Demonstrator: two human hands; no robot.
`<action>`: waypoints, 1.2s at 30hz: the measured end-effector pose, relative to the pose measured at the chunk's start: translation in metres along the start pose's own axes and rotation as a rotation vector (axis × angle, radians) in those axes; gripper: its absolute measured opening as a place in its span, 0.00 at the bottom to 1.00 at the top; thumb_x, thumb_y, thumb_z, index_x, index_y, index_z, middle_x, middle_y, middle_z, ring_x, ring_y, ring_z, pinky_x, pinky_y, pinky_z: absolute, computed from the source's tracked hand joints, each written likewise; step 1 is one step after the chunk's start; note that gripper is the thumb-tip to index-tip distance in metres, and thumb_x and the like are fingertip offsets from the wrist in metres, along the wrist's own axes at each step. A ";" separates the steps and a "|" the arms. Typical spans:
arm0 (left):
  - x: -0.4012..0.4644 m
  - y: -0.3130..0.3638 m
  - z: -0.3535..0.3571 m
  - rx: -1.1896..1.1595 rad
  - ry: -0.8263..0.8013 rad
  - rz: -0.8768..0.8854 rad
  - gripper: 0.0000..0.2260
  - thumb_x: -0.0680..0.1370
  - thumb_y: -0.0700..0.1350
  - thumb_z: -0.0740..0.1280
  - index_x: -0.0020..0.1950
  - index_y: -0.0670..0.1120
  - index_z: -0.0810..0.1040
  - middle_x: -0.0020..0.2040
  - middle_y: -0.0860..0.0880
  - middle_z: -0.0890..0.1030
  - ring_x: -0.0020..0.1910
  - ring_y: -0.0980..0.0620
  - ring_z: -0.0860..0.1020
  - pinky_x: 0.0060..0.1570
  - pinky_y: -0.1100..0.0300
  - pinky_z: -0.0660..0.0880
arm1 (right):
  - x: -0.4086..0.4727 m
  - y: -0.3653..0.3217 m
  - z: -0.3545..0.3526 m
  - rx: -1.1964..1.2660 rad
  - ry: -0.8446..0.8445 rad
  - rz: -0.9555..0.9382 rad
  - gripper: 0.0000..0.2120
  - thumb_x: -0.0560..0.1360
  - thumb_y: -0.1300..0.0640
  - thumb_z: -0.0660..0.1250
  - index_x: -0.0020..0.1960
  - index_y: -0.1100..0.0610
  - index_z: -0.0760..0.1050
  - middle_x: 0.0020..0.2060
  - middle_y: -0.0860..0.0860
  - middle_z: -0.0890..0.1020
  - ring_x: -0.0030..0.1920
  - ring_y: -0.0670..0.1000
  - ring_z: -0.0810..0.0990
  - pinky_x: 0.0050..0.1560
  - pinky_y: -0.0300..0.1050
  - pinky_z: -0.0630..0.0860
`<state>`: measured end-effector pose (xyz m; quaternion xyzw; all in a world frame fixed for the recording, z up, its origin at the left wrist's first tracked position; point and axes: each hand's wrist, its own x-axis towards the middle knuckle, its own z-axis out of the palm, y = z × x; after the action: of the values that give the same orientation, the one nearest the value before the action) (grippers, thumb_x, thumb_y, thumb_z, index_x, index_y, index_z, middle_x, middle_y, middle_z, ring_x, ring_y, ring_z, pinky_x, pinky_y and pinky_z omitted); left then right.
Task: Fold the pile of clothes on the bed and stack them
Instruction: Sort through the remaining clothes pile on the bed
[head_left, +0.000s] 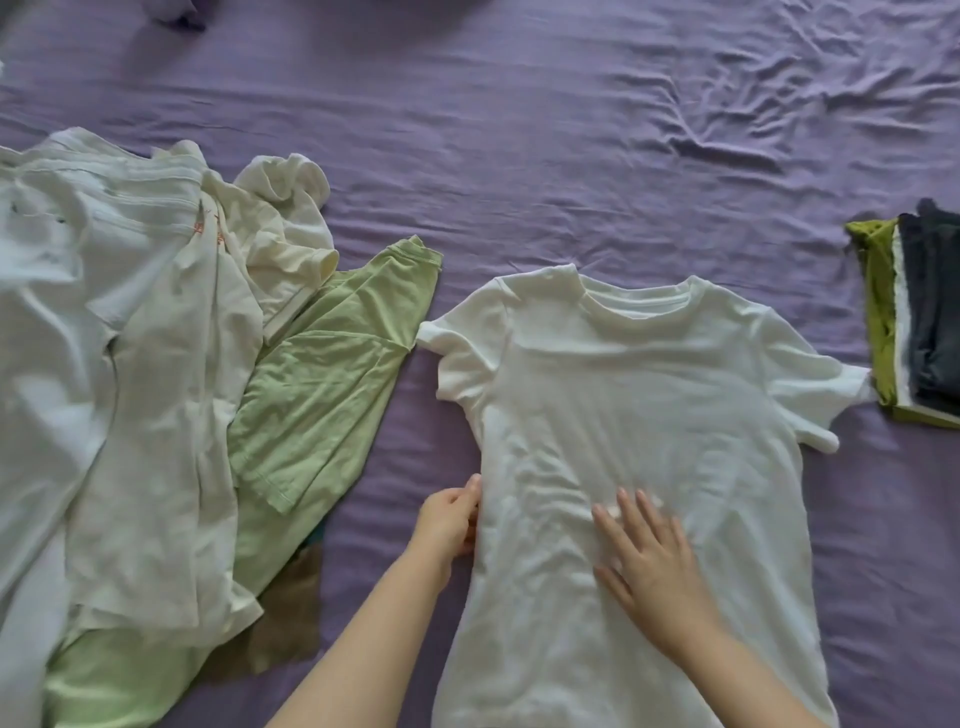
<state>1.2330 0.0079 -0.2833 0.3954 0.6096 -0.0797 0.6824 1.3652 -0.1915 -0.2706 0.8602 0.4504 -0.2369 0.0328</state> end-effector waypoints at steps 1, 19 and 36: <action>-0.006 -0.013 0.002 0.064 -0.019 0.006 0.17 0.81 0.53 0.62 0.44 0.40 0.77 0.41 0.42 0.79 0.40 0.46 0.77 0.41 0.54 0.74 | -0.016 0.006 0.003 -0.013 -0.031 0.010 0.30 0.65 0.48 0.78 0.65 0.53 0.77 0.66 0.58 0.75 0.66 0.63 0.72 0.59 0.64 0.72; -0.050 -0.093 0.005 0.238 0.224 0.133 0.17 0.78 0.51 0.67 0.49 0.36 0.79 0.47 0.39 0.81 0.47 0.41 0.80 0.52 0.45 0.76 | -0.134 0.099 0.044 0.113 -0.055 0.261 0.20 0.81 0.50 0.58 0.73 0.44 0.65 0.76 0.52 0.59 0.77 0.57 0.51 0.72 0.58 0.52; -0.106 -0.150 0.000 0.317 0.342 0.238 0.08 0.80 0.44 0.63 0.51 0.39 0.76 0.46 0.44 0.78 0.38 0.48 0.75 0.33 0.57 0.71 | -0.174 0.130 0.045 1.042 0.314 0.783 0.05 0.77 0.60 0.64 0.46 0.60 0.68 0.38 0.53 0.73 0.38 0.54 0.71 0.33 0.44 0.66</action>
<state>1.1184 -0.1325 -0.2550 0.5741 0.6453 -0.0255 0.5033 1.3672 -0.4128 -0.2553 0.8878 -0.0688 -0.2659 -0.3693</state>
